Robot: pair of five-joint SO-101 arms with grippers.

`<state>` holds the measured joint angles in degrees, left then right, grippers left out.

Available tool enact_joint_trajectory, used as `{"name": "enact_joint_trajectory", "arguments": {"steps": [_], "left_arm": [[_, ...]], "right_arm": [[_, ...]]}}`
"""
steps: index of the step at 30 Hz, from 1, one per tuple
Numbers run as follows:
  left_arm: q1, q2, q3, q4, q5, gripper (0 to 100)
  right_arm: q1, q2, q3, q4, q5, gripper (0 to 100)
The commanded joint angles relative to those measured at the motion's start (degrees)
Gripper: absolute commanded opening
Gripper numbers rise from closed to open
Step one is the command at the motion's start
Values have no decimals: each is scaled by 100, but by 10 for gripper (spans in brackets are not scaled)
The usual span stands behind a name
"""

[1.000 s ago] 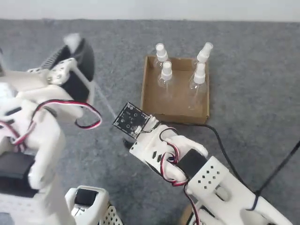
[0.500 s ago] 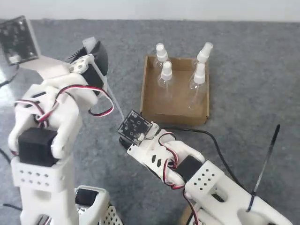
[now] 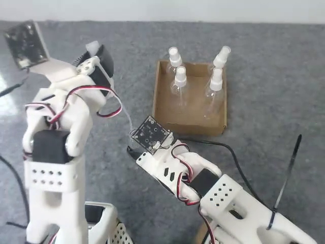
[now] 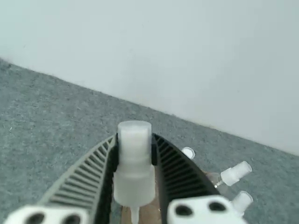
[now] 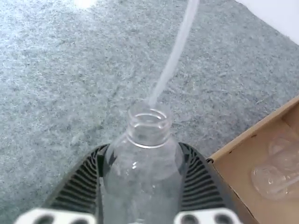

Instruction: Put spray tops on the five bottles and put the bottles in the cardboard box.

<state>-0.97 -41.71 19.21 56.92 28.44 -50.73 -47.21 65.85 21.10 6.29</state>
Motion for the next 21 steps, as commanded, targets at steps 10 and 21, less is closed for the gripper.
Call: {"name": "enact_joint_trajectory", "arguments": {"steps": [10, 21], "left_arm": [[26, -79, 769, -202, 44, 12], [686, -79, 1648, -193, -563, 12]], "right_arm": [[-4, -198, -70, -57, -53, 6], [549, -171, -62, -541, -202, 6]]}}
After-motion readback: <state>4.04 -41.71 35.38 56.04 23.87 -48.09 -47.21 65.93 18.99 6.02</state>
